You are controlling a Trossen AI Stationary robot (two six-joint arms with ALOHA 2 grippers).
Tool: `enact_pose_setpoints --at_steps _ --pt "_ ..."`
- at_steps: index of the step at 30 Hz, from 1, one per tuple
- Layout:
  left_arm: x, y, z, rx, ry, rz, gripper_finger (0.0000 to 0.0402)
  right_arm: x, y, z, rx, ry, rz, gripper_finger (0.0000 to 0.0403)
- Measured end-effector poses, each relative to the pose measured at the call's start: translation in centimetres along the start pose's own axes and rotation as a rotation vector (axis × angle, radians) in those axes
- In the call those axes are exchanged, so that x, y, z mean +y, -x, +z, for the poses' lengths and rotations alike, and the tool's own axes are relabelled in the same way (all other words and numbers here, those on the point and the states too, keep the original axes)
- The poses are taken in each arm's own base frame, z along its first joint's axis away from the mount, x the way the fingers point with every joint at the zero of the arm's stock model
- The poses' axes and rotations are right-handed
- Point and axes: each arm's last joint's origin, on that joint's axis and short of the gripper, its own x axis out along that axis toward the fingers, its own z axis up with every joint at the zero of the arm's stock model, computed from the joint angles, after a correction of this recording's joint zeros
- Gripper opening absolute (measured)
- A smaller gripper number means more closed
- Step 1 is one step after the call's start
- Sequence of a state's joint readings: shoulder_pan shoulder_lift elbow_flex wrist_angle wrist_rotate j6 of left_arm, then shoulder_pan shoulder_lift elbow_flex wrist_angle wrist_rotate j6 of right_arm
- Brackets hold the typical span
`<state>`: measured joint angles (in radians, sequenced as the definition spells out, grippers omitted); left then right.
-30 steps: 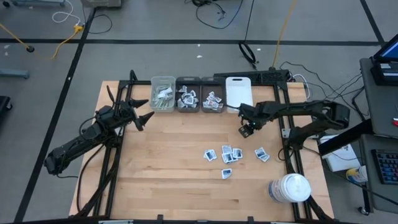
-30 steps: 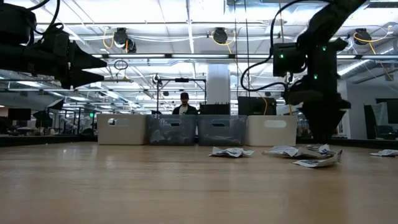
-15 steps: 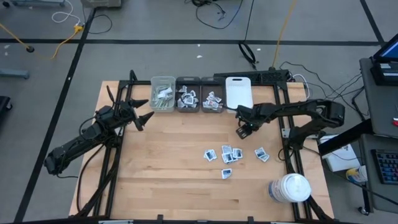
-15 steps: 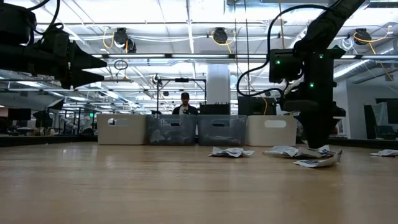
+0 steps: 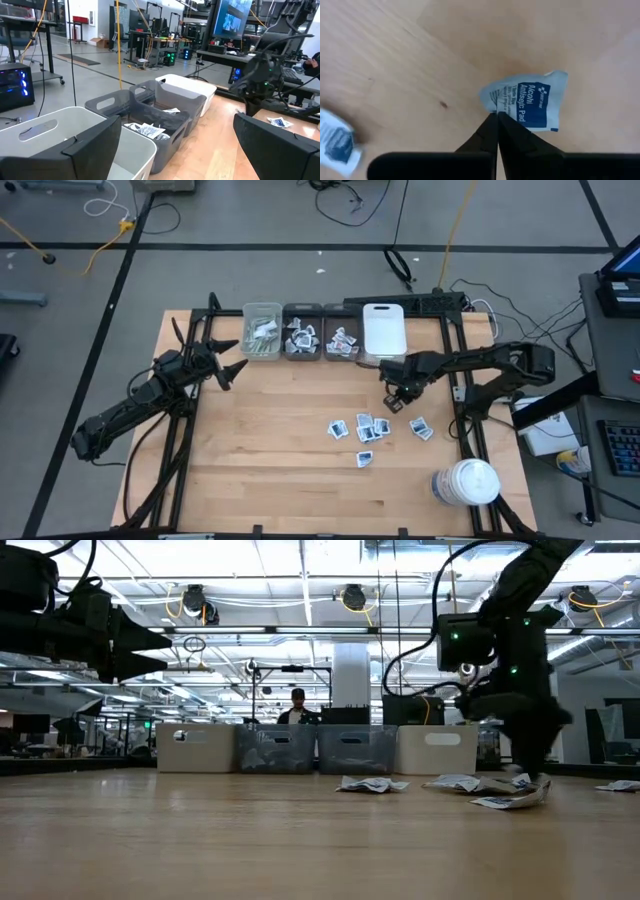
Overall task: Pick & Place First Aid Supplies
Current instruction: Put the alcohol pad into the white bin
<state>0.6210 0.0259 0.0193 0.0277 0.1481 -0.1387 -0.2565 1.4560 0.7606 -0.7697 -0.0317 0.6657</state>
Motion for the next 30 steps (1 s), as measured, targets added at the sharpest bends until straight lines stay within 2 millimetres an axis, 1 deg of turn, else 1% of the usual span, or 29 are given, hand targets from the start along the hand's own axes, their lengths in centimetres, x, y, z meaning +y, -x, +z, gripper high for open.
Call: enact_pose_setpoints --at_steps 4,8,12,18,22,24,27,30 --pt "0.0 0.0 0.0 0.0 0.0 0.0 0.0392 0.6 2.3 0.3 -0.06 0.012 0.01 0.0" --pt "0.0 0.0 0.0 0.0 0.0 0.0 0.0392 0.6 3.8 0.1 -0.046 0.02 0.009 0.0" --pt "0.0 0.0 0.0 0.0 0.0 0.0 0.0392 0.7 6.1 0.1 -0.048 0.039 0.004 0.0" --pt "0.0 0.0 0.0 0.001 0.0 0.0 0.0392 0.9 10.2 0.5 -0.039 0.132 -0.005 0.0" --pt "0.0 0.0 0.0 0.0 0.0 0.0 0.0392 0.9 12.9 1.0 -0.059 0.145 0.012 0.0" --pt "0.0 0.0 0.0 0.0 0.0 0.0 0.0392 1.0 13.6 1.4 -0.066 0.141 0.015 0.0" --pt "0.0 0.0 0.0 0.0 0.0 0.0 0.0392 1.0 13.8 2.4 -0.056 0.157 0.007 0.0" --pt "0.0 0.0 0.0 0.001 0.0 0.0 0.0392 0.9 13.6 4.7 -0.048 0.158 -0.009 0.0"
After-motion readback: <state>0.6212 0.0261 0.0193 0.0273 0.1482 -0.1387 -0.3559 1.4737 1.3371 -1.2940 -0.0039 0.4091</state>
